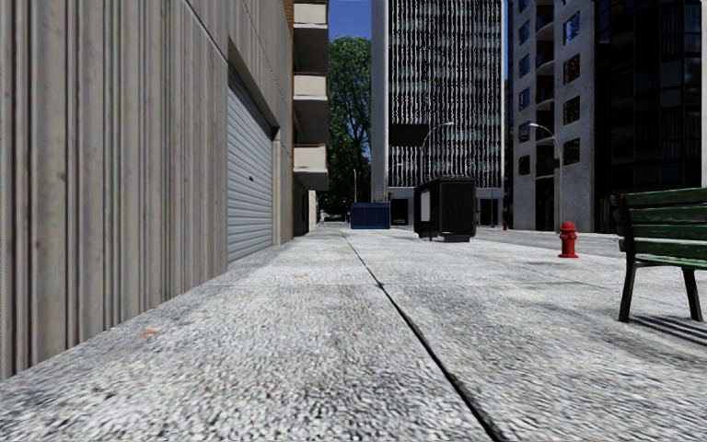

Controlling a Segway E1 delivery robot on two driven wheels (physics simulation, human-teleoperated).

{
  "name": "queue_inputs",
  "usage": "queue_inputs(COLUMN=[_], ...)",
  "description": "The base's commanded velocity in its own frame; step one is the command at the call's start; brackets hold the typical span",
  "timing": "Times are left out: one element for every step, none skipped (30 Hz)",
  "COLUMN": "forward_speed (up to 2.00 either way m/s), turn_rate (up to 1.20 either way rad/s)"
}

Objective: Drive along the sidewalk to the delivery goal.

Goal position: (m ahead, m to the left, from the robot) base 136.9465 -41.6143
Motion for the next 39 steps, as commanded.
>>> queue_inputs(forward_speed=[2.00,2.00,2.00,2.00,2.00,2.00,2.00,2.00,2.00,2.00,2.00,2.00,2.00,2.00,2.00,2.00,2.00,2.00,2.00,2.00,2.00,2.00,2.00,2.00,2.00,2.00,2.00,2.00,2.00,2.00,2.00,2.00,2.00,2.00,2.00,2.00,2.00,2.00,2.00], turn_rate=[0.00,0.00,0.00,0.00,0.00,0.00,0.00,0.00,0.00,0.00,0.00,0.00,0.00,0.00,0.00,0.00,0.00,0.00,0.00,0.00,0.00,0.00,0.00,0.00,0.00,0.00,0.00,0.00,0.00,0.00,0.00,0.00,0.00,0.00,0.00,0.00,0.00,0.00,0.00])
